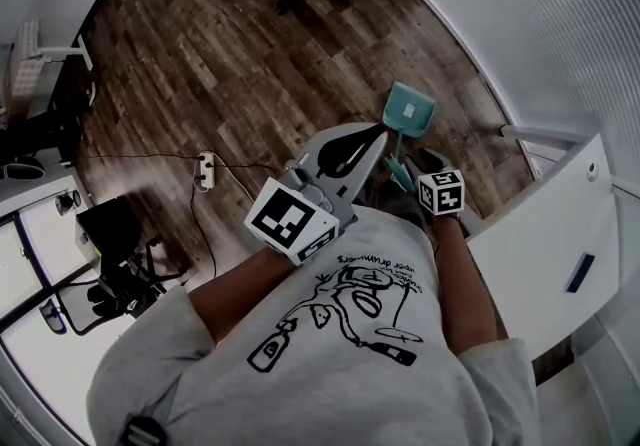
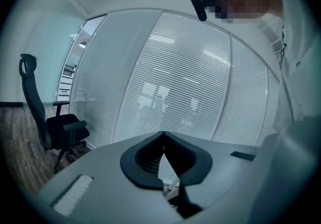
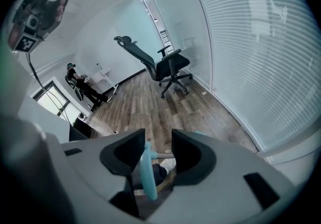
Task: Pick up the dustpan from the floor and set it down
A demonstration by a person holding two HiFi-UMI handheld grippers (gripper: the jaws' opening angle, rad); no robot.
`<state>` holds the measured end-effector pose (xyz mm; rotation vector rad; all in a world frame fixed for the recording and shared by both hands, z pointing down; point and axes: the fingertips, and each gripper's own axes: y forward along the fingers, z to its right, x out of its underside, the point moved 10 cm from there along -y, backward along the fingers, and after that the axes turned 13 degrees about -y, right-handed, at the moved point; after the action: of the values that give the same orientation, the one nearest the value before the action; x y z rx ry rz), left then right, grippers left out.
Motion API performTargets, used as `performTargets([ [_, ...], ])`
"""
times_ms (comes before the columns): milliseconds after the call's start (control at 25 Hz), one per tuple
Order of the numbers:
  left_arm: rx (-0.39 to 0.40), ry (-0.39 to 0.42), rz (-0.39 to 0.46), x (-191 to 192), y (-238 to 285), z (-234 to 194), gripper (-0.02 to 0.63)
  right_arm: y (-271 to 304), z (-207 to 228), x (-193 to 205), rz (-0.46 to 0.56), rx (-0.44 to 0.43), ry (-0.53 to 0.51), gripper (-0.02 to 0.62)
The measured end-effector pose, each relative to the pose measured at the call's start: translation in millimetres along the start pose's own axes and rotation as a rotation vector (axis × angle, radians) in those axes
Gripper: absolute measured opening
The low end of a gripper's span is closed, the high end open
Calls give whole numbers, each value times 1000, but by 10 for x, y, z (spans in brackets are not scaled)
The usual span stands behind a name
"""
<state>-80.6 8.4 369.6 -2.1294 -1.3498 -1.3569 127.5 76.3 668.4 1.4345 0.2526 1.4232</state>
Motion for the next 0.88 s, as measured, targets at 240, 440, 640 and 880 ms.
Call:
performTargets([
  [240, 24, 13, 22, -102, 74, 50, 2, -438, 25, -379, 124, 70, -5, 129],
  [440, 34, 25, 33, -172, 120, 90, 2, -837, 47, -648, 196, 140, -18, 108],
  [640, 41, 40, 43, -256, 144, 106, 2, -1266, 48, -968, 274, 212, -51, 89],
  [880, 55, 53, 61, -367, 194, 145, 2, -1794, -16, -1371, 360, 291, -109, 64],
])
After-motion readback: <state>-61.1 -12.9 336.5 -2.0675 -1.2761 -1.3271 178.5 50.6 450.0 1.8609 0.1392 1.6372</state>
